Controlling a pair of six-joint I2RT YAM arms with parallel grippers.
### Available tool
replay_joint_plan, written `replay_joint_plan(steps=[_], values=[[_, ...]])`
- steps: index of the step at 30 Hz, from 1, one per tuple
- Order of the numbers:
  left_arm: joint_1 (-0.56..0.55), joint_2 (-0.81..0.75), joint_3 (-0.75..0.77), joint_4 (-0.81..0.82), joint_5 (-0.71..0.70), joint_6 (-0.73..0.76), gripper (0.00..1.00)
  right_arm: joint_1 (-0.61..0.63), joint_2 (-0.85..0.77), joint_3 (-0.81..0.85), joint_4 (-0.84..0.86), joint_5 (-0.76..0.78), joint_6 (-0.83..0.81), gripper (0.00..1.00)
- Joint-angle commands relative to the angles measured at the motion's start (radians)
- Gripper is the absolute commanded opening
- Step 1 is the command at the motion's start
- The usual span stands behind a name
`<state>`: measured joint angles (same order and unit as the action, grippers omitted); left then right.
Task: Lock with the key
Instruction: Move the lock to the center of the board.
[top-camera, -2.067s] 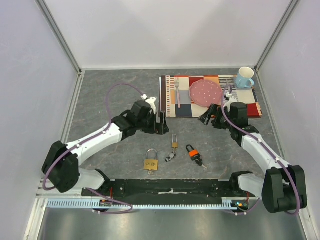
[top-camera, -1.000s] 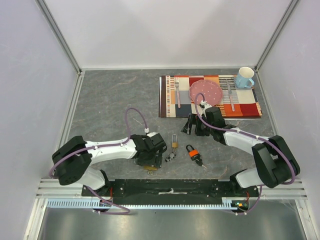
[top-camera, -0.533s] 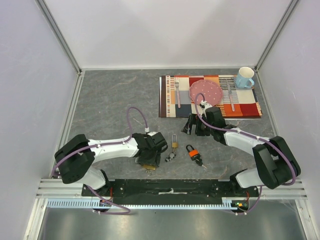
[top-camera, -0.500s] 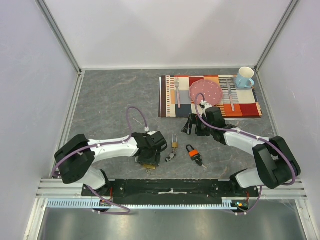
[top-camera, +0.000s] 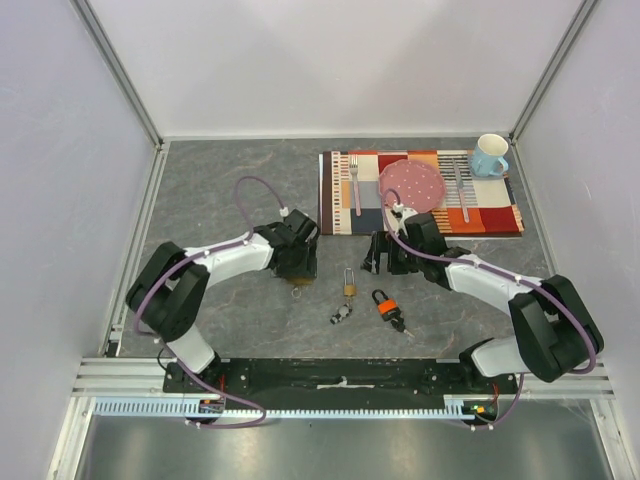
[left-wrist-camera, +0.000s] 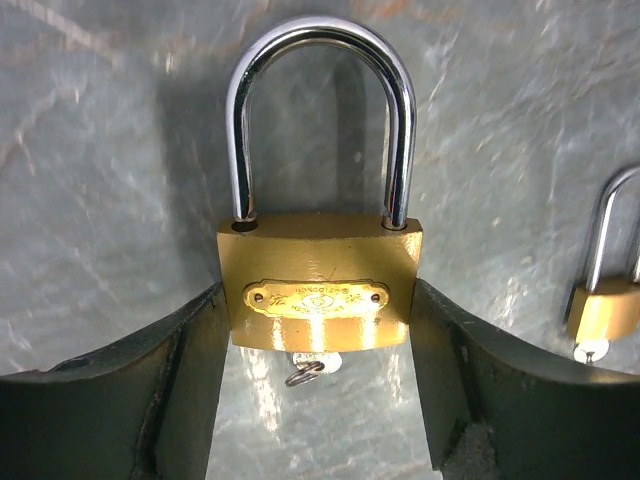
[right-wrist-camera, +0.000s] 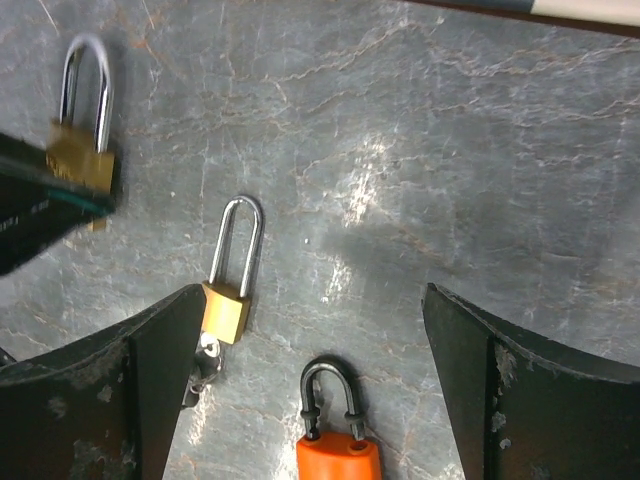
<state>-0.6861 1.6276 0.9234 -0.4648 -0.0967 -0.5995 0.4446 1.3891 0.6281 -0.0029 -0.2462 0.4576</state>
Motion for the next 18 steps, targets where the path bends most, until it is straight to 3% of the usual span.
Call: replay_joint_plan(steps=[1, 4, 5, 8, 14, 18], values=[[0.007, 0.098, 0.106, 0.034, -0.011, 0.125, 0.58, 0.058, -0.001, 0.064, -0.065, 0.059, -0.039, 0.98], [0.005, 0.103, 0.132, 0.017, -0.014, 0.129, 0.65, 0.127, 0.033, 0.099, -0.117, 0.134, -0.051, 0.98], [0.005, 0.095, 0.127, 0.017, -0.008, 0.129, 0.77, 0.147, 0.060, 0.108, -0.140, 0.156, -0.051, 0.98], [0.005, 0.029, 0.104, 0.014, -0.012, 0.135, 0.84, 0.222, 0.137, 0.145, -0.173, 0.237, -0.048, 0.98], [0.014, -0.148, 0.058, -0.031, -0.060, 0.132, 0.88, 0.351, 0.302, 0.240, -0.178, 0.304, -0.016, 0.98], [0.051, -0.233, 0.014, -0.037, -0.037, 0.129, 0.89, 0.417, 0.384, 0.300, -0.196, 0.349, 0.004, 0.86]])
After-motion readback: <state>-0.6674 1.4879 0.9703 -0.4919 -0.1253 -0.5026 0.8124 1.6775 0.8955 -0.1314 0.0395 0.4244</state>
